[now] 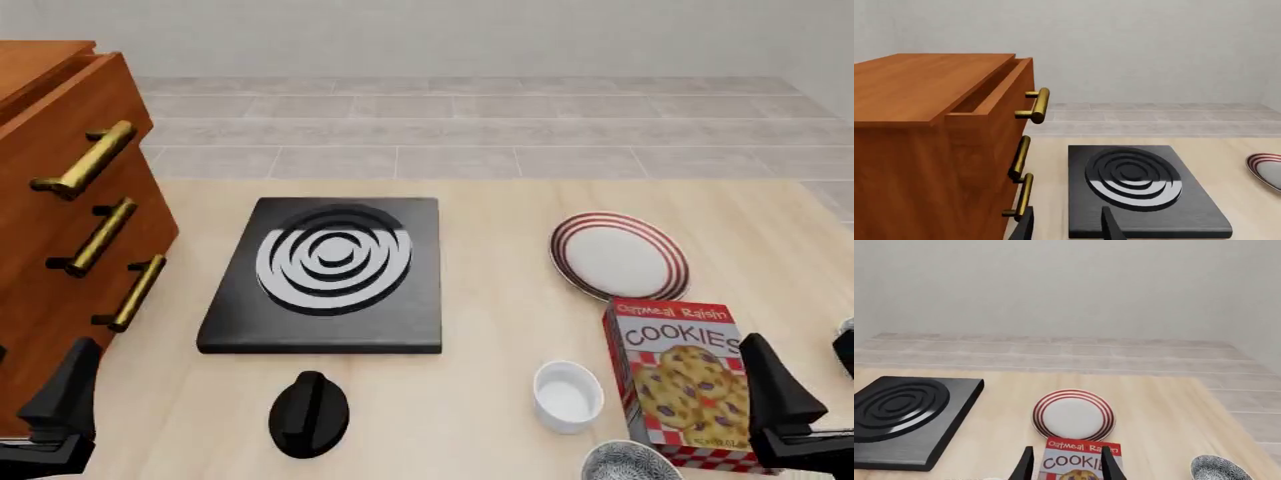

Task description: Pick the akita bowl next to the ramekin and place it on the plate.

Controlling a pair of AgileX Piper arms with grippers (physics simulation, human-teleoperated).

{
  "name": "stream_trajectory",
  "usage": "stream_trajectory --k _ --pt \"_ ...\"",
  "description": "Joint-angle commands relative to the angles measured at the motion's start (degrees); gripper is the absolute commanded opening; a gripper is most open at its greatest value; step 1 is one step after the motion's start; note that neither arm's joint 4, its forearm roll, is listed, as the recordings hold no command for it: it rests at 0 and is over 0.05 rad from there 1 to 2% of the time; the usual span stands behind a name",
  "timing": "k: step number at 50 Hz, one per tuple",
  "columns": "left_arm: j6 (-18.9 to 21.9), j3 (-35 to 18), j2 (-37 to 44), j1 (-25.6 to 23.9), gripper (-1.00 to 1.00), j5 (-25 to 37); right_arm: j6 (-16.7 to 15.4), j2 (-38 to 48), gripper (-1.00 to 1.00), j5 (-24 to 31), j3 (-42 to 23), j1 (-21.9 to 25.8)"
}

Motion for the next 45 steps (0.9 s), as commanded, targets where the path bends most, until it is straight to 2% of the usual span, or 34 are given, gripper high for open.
stream_trajectory --k 1,7,19,21,24,26,40,42,45 --pt "0.0 0.0 0.0 0.0 1.00 0.0 -1.2 6.6 1.00 -2.7 -2.0 2.5" --pt "0.0 0.0 0.0 0.0 1.00 0.0 -2.0 10.0 1.00 -2.3 -4.0 4.2" --pt "0.0 0.0 0.0 0.0 1.00 0.0 -3.2 12.4 1.00 4.4 -10.0 5.1" --pt "0.0 0.0 0.0 0.0 1.00 0.0 -4.4 13.3 1.00 5.1 -10.9 5.0" --pt "0.0 0.0 0.0 0.0 1.00 0.0 -3.4 13.7 1.00 6.4 -12.3 4.6" --pt "0.0 0.0 0.0 0.0 1.00 0.0 -4.7 14.1 1.00 6.9 -12.7 4.1" --pt "0.0 0.0 0.0 0.0 1.00 0.0 -3.7 16.3 1.00 12.3 -16.3 4.3" --pt "0.0 0.0 0.0 0.0 1.00 0.0 -6.2 17.9 1.00 12.8 -16.3 3.5" --pt "0.0 0.0 0.0 0.0 1.00 0.0 -6.1 19.5 1.00 13.4 -16.7 3.4"
